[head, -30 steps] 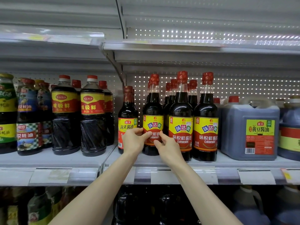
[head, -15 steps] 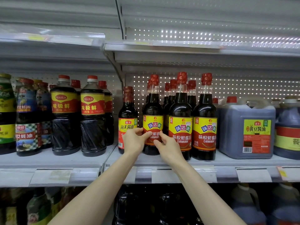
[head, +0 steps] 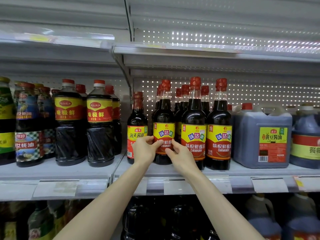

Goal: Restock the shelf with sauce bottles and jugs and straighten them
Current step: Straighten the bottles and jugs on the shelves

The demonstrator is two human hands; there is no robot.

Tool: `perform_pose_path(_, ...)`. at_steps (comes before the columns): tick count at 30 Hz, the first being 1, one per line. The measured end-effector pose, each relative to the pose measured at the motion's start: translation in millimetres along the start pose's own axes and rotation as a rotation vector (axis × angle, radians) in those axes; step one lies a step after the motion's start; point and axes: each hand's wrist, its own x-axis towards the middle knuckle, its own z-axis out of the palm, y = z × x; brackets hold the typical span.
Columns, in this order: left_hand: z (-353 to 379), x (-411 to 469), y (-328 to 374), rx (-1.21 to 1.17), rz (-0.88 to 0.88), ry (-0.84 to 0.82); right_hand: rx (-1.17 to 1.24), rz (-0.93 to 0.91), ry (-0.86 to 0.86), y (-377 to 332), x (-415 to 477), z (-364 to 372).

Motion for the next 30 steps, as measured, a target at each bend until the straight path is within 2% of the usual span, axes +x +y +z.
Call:
perform_pose_path(4, -3, -5, -2, 0.005, 0.011, -0.024, 0.038, -0.016, 0.03, -3, -12, -3)
perform_pose_path(11, -10, -17, 7, 0.059, 0.11, 0.002, 0.18, -0.056, 0.258, -1, -33, -25)
perform_pose_path(15, 3, -36, 15, 0.022, 0.084, -0.049, 0.219, -0.083, 0.334, 9, -43, -51)
perform_pose_path(25, 42, -61, 34, -0.026, -0.023, -0.145, 0.143, -0.072, 0.255, 29, -29, -98)
perform_pose_path(30, 53, -66, 36, -0.068, -0.05, -0.112, 0.117, -0.077, 0.232, 34, -18, -101)
